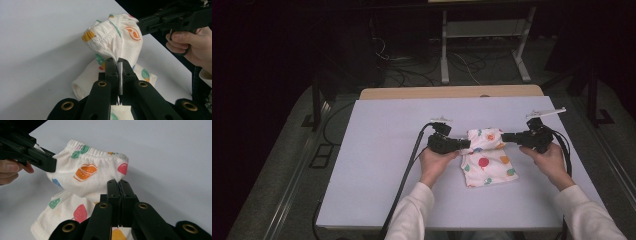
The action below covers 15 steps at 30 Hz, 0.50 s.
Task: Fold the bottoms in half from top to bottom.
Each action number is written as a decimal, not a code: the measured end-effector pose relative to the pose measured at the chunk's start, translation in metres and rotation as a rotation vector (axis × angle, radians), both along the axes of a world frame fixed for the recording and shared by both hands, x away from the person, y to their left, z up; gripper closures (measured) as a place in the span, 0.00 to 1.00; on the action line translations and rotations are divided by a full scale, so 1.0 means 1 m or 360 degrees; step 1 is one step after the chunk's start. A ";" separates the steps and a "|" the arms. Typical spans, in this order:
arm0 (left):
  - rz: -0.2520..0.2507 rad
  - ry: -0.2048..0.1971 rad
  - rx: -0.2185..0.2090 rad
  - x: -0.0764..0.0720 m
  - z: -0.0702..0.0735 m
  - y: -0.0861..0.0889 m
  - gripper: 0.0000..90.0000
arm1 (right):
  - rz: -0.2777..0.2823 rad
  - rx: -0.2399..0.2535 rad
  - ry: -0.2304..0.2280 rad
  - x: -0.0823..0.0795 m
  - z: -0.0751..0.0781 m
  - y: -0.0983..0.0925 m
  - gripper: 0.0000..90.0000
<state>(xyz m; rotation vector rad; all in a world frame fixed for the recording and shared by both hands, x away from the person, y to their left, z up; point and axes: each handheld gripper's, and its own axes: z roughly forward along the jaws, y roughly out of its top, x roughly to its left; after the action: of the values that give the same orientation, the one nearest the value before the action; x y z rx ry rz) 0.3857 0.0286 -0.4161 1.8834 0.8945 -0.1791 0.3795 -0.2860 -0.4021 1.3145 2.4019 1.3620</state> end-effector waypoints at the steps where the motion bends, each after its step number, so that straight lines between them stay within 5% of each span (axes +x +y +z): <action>1: -0.0004 -0.0006 0.0008 -0.001 0.000 -0.001 0.96 | 0.0000 -0.0003 -0.0001 -0.001 0.000 0.000 0.97; 15: -0.0043 -0.0050 0.0081 -0.015 -0.001 -0.007 0.96 | 0.0021 -0.0044 0.0035 -0.009 -0.008 -0.001 0.97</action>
<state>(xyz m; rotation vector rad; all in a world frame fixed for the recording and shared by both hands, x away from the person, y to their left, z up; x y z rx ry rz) 0.3705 0.0213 -0.4173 1.9413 0.8598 -0.1438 0.3701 -0.2869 -0.4098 1.3161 2.4386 1.3199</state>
